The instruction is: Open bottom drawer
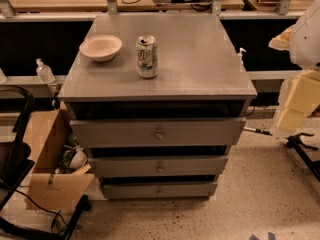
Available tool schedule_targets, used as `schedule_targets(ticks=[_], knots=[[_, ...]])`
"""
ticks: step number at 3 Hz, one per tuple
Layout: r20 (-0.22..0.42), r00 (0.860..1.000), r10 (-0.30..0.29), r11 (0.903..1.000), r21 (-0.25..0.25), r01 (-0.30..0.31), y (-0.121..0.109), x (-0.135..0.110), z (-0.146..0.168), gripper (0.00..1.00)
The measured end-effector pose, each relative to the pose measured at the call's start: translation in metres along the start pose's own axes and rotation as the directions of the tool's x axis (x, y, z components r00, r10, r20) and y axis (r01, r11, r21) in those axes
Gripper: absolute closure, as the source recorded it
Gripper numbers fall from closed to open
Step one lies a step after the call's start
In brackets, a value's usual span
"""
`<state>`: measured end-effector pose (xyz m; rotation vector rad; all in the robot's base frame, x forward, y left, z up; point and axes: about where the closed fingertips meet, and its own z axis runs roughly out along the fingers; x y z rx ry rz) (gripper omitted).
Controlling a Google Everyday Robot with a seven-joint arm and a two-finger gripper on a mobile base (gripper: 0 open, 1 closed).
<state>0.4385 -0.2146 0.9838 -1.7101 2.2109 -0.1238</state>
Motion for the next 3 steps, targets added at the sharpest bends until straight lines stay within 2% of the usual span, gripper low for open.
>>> schedule_targets(ticks=[1,2,3], knots=[[0.0,1.0,0.0,1.0,0.0,0.0,0.0,0.0,0.0,0.0],[-0.002,1.0,-0.017,0.9991,0.039,0.017,-0.01,-0.012,0.013,0.0],[0.024,0.999,-0.026,0.9967,0.078,0.024,-0.018,-0.019,0.047,0.0]])
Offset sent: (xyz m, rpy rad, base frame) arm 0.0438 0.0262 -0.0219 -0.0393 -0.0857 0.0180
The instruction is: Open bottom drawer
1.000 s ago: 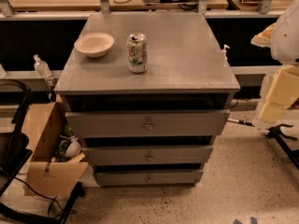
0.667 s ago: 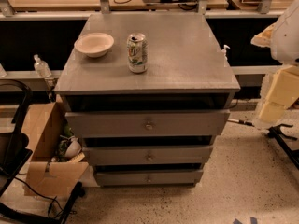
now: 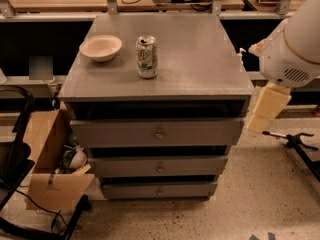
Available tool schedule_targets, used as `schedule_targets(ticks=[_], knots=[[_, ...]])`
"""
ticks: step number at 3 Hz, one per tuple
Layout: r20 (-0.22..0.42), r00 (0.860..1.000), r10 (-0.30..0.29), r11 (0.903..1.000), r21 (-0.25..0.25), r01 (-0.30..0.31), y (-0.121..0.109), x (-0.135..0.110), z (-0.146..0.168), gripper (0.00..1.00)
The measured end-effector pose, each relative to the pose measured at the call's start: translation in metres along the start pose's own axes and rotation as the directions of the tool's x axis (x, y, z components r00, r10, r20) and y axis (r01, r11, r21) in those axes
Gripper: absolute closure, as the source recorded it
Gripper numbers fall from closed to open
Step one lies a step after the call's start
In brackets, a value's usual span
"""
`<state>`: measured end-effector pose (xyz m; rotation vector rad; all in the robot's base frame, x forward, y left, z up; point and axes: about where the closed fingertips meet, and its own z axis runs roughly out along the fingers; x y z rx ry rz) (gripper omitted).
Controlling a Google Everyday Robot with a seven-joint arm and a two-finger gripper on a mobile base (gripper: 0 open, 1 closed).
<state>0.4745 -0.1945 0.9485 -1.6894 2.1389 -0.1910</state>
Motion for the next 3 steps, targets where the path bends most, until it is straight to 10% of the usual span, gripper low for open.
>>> schedule_targets(ticks=[3], knots=[[0.132,0.991,0.024,0.9819,0.183,-0.048,0.001,0.016,0.13,0.0]])
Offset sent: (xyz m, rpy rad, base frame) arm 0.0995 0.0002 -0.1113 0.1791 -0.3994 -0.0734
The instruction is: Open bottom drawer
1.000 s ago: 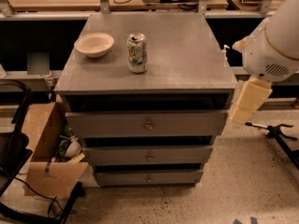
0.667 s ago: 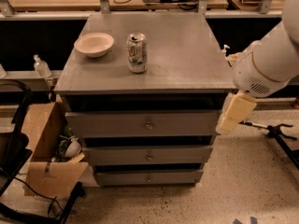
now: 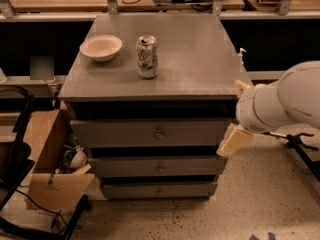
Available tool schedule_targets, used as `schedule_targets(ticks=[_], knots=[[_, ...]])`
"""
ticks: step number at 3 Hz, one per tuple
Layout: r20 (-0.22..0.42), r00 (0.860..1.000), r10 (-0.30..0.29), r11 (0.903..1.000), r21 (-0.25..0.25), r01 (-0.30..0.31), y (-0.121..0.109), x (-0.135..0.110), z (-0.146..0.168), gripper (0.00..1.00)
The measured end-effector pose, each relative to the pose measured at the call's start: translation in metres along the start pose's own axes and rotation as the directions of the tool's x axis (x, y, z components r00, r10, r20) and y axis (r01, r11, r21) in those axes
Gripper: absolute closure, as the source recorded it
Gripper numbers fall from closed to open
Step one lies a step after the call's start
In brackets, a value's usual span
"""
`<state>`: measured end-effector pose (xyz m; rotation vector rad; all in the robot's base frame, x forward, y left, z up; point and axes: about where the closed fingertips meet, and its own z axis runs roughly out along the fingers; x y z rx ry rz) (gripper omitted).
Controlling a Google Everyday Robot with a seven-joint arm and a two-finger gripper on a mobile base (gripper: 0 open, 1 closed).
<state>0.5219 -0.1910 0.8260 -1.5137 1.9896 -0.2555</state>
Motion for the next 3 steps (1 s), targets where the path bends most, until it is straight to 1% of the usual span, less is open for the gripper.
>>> schedule_targets(ticks=[1,2,3], knots=[[0.037,0.999,-0.003,0.9973,0.073,0.001,-0.019,-0.011,-0.003,0.0],[0.037,0.999,-0.003,0.9973,0.073,0.001,-0.019,-0.011,-0.003,0.0],[0.048,0.999,0.017,0.9974,0.07,-0.02,-0.003,-0.002,0.034,0.0]])
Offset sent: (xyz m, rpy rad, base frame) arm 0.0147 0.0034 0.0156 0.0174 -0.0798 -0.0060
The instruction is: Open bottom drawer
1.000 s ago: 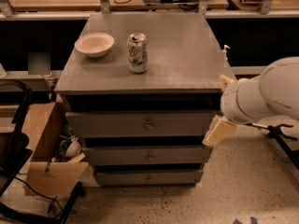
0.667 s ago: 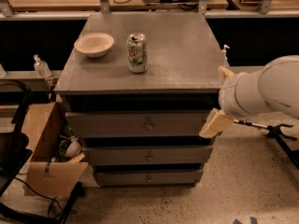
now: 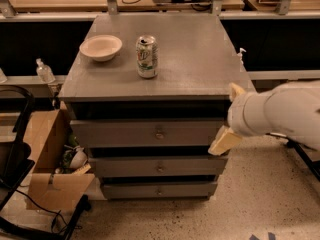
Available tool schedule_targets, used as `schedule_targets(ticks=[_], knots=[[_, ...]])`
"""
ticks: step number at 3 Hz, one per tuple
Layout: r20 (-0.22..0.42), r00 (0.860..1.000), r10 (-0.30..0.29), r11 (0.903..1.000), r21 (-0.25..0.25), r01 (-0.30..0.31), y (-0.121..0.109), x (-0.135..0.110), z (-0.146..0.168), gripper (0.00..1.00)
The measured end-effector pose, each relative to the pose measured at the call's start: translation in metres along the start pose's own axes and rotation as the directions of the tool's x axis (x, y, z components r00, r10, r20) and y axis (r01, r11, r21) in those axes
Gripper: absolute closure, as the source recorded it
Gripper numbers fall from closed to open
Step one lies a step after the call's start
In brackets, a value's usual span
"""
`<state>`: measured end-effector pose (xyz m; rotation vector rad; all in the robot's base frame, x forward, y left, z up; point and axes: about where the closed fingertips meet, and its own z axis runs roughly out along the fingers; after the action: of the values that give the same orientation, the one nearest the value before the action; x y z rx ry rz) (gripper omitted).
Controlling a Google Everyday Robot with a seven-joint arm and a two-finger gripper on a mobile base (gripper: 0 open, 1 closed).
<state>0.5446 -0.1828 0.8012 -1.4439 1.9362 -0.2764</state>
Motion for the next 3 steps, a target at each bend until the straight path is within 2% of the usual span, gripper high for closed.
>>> schedule_targets(ticks=[1,2,3], knots=[[0.036,0.998,0.058,0.9975,-0.043,-0.057,0.053,0.034,0.069,0.0],[0.074,0.994,0.075,0.996,-0.055,-0.071,0.101,0.068,0.125,0.0],[0.106,0.991,0.084,0.9964,-0.009,-0.084,0.146,0.115,0.174,0.0]])
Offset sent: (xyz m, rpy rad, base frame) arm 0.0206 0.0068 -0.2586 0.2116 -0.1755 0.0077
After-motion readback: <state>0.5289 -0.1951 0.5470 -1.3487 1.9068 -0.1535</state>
